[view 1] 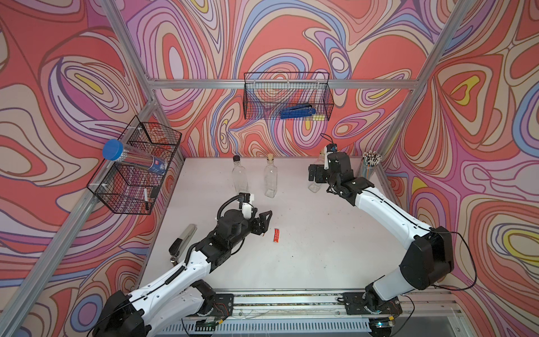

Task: Remove the label from the bottle
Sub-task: Pick up the bottle from the center of the board.

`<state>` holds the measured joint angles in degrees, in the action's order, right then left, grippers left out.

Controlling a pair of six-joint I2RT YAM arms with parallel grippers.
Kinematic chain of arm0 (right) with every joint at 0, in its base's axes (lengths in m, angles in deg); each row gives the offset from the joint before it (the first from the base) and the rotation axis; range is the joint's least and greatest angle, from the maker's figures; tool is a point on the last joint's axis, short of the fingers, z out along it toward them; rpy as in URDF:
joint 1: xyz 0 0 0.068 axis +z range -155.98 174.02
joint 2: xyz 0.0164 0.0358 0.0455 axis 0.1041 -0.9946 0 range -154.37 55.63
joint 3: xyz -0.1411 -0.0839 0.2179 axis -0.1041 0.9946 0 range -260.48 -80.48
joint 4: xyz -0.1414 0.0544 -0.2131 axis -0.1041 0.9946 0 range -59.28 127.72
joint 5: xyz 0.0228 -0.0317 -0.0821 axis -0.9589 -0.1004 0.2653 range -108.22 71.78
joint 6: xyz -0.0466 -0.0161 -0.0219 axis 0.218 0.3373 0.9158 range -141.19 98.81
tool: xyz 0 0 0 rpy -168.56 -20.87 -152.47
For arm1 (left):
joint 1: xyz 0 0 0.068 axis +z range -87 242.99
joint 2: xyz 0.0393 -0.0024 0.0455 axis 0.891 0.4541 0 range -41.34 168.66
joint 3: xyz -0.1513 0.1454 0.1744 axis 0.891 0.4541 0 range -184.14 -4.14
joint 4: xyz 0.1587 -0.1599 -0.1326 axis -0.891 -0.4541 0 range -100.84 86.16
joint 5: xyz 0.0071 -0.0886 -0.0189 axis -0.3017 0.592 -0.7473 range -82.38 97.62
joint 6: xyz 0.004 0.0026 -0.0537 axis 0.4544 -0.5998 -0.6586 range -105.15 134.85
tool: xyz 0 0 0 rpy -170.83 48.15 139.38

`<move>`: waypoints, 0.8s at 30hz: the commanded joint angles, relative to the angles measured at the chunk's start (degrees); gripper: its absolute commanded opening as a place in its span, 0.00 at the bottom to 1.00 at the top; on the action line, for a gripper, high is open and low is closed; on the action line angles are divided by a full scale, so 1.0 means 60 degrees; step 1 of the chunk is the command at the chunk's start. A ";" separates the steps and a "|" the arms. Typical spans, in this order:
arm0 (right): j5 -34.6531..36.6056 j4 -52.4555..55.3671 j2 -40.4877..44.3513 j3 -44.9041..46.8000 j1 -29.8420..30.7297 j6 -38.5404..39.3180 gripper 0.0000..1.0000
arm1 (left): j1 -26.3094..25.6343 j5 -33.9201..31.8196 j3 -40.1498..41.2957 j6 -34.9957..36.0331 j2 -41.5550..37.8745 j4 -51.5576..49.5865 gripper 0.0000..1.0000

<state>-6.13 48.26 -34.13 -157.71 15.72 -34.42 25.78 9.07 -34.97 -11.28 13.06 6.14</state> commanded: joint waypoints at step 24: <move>-0.1948 -0.1120 -0.2438 -0.2267 -0.1169 0.0964 0.95 | -0.0053 0.0285 -0.0376 -0.0025 0.0388 0.0024 0.76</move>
<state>-16.79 43.96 -47.24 -170.24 8.79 -29.61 25.78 10.07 -35.06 -11.31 14.80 6.18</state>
